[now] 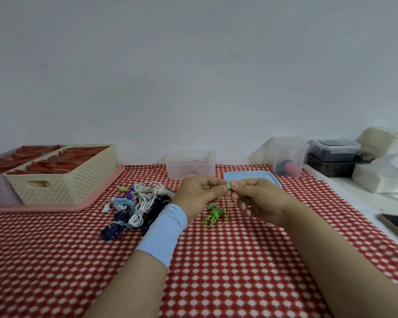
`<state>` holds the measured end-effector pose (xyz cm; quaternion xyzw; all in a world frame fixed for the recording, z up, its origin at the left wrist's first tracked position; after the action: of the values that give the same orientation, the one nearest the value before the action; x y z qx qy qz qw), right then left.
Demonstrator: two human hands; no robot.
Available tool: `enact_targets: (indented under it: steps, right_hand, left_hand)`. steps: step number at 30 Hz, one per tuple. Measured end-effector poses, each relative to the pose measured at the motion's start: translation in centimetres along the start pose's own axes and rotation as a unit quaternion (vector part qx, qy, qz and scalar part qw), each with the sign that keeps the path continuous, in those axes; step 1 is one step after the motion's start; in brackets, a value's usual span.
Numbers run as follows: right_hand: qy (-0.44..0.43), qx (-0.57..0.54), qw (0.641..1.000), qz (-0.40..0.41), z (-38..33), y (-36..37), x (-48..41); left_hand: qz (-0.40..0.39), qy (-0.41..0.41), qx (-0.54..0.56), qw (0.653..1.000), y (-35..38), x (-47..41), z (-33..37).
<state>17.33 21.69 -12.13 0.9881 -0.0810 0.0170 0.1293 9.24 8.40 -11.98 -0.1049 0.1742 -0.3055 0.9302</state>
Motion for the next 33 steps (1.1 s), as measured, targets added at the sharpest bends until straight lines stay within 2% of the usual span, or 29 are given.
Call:
enact_targets:
  steps: [8, 12, 14, 17, 21, 24, 26, 28, 29, 32, 33]
  right_hand:
    - [-0.003, 0.005, 1.0, 0.021, -0.2, -0.8, -0.4]
    - [-0.01, 0.039, 0.999, 0.031, -0.4, -1.1, -0.1]
    - [-0.035, 0.081, 0.994, 0.067, -0.8, -1.4, 0.1]
    - [-0.065, 0.174, 0.973, 0.136, -1.5, -1.9, 0.3]
    - [-0.072, 0.306, 0.932, 0.178, -1.6, -2.2, 0.1]
    - [-0.076, 0.402, 0.901, 0.145, -1.6, -1.8, 0.0]
    - [-0.066, 0.433, 0.893, 0.101, -1.2, -1.5, -0.2]
    - [-0.076, 0.45, 0.885, 0.093, -1.2, -1.2, -0.1]
    - [-0.089, 0.433, 0.892, 0.097, -1.3, -1.0, -0.1]
    - [-0.1, 0.27, 0.953, 0.09, -1.7, -0.3, 0.3]
    - [-0.099, 0.234, 0.964, 0.083, -1.8, 0.0, 0.5]
  left_hand:
    - [0.037, -0.019, -0.027, 0.999, -0.6, -0.2, -0.2]
    - [0.039, -0.022, -0.031, 0.999, -0.9, -0.2, -0.2]
    - [0.042, -0.023, -0.035, 0.998, -1.1, -0.2, -0.2]
    - [0.041, -0.022, -0.053, 0.998, -1.3, -0.1, -0.2]
    - [0.039, -0.013, -0.113, 0.993, -1.4, -0.2, -0.4]
    - [0.029, -0.006, -0.142, 0.989, -1.3, -0.3, -0.3]
    - [0.025, -0.006, -0.15, 0.988, -1.2, -0.2, -0.1]
    - [0.023, -0.007, -0.152, 0.988, -1.2, -0.1, -0.1]
    - [0.023, -0.008, -0.153, 0.988, -1.2, -0.1, -0.1]
    - [0.019, -0.015, -0.157, 0.987, -1.2, -0.1, -0.3]
    - [0.019, -0.015, -0.156, 0.987, -1.3, -0.1, -0.3]
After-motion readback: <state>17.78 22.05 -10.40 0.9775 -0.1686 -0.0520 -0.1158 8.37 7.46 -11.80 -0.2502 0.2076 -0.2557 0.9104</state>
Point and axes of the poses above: each hand's wrist, its own x-axis away from the middle knuckle, its own y-axis out of the palm, z = x × y, the point moved 5 cm from there along -x, towards the middle knuckle, and after that the axes turned 12 degrees about -x, right-handed, at the moved point
